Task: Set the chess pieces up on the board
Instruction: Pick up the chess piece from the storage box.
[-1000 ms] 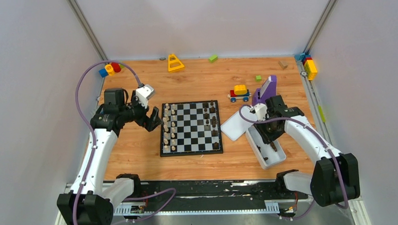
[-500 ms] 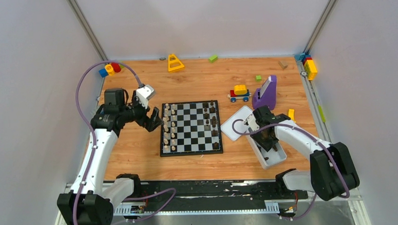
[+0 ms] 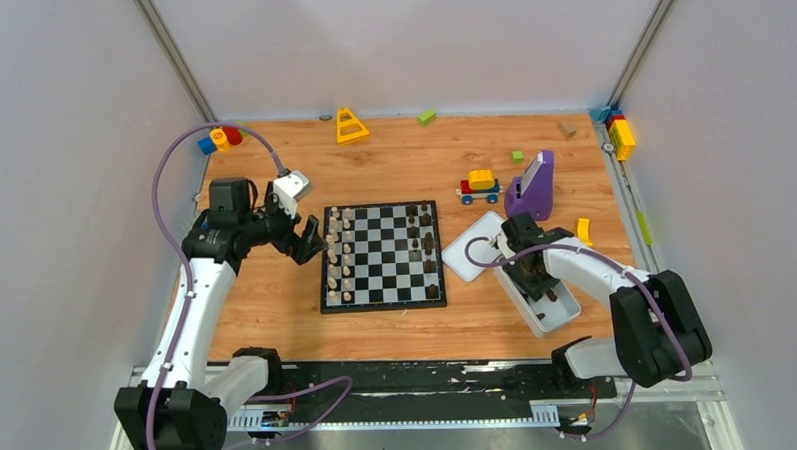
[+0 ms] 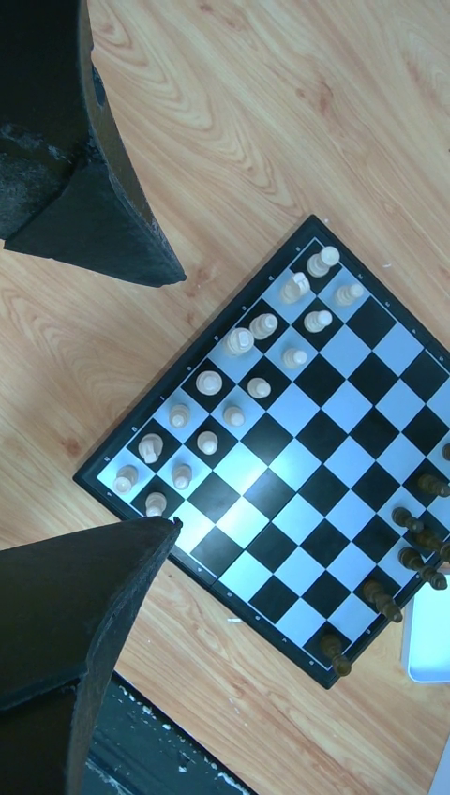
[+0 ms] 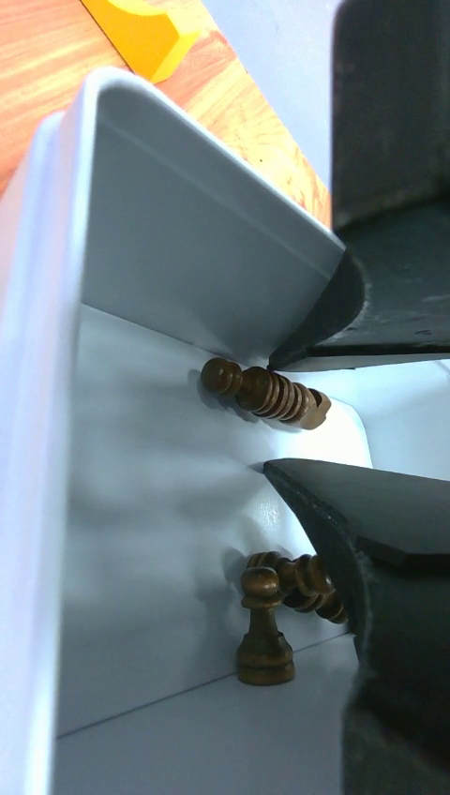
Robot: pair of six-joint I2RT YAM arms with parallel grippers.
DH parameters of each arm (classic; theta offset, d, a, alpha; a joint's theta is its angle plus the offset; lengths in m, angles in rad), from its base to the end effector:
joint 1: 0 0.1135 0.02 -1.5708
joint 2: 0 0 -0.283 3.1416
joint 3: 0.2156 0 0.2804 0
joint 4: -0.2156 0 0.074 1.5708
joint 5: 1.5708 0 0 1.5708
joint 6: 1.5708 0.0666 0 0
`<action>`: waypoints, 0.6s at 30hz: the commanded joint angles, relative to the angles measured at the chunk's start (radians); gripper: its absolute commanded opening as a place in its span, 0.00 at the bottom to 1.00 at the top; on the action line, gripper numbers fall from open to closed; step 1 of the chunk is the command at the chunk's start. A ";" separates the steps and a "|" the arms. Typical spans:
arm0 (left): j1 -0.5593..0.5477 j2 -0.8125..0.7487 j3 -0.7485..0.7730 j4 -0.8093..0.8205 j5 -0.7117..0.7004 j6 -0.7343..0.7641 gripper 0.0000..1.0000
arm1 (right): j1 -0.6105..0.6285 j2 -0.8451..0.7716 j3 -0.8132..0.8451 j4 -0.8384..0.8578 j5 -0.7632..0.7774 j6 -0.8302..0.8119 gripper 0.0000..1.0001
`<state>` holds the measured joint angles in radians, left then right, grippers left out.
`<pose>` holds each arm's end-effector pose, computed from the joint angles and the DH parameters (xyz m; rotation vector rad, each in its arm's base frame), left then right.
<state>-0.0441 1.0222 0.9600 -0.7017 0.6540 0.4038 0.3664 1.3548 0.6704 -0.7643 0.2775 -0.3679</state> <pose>0.2391 -0.0511 0.3101 0.7935 2.0597 -0.5622 0.2178 0.0640 0.1262 -1.0500 2.8015 -0.4179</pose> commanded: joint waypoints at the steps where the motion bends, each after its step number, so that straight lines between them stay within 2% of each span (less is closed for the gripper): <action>1: 0.006 -0.024 -0.006 0.027 0.021 0.024 1.00 | 0.007 0.047 -0.015 0.025 0.021 0.008 0.40; 13: 0.006 -0.026 0.002 0.016 0.014 0.037 1.00 | 0.003 0.032 0.019 0.013 -0.002 -0.009 0.20; 18: 0.006 -0.022 0.014 0.008 0.013 0.041 1.00 | -0.020 -0.020 0.094 -0.028 -0.085 -0.016 0.15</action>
<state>-0.0441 1.0119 0.9558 -0.6987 0.6537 0.4191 0.3637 1.3830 0.6903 -0.7780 0.2745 -0.3836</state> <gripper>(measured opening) 0.998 0.225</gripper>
